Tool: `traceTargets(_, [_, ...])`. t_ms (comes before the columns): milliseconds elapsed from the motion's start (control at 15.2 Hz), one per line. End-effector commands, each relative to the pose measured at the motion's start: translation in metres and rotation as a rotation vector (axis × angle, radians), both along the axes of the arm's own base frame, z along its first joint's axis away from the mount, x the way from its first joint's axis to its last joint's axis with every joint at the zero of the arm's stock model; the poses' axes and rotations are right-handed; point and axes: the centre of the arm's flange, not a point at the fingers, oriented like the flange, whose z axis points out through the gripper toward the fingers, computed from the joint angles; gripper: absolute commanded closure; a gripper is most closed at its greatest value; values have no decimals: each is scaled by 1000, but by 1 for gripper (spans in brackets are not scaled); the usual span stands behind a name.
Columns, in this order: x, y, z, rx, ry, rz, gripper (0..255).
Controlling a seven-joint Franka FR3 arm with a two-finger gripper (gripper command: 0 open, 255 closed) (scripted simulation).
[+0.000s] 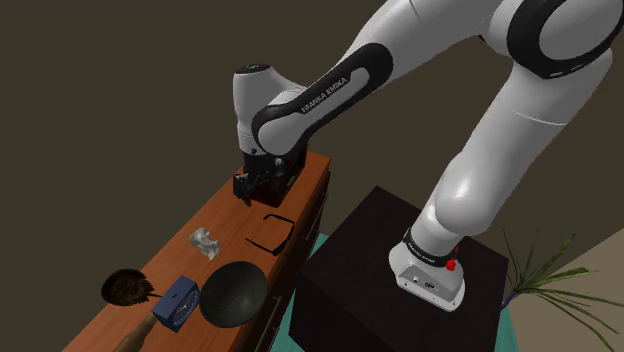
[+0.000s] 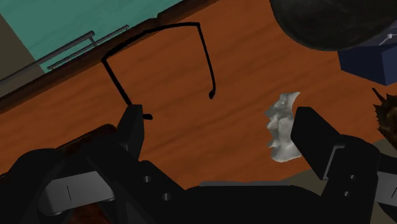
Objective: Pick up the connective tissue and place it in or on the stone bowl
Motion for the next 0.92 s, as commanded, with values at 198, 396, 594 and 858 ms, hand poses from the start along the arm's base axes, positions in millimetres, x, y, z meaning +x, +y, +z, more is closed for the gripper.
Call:
traceTargets(198, [28, 37, -47, -20, -10, -26, 0])
traceTargets(396, [46, 59, -75, -33, -16, -40, 0])
traceTargets(594, [65, 80, -104, -45, -21, -55, 0])
traceTargets(858, [91, 106, -142, -62, -29, -75, 0])
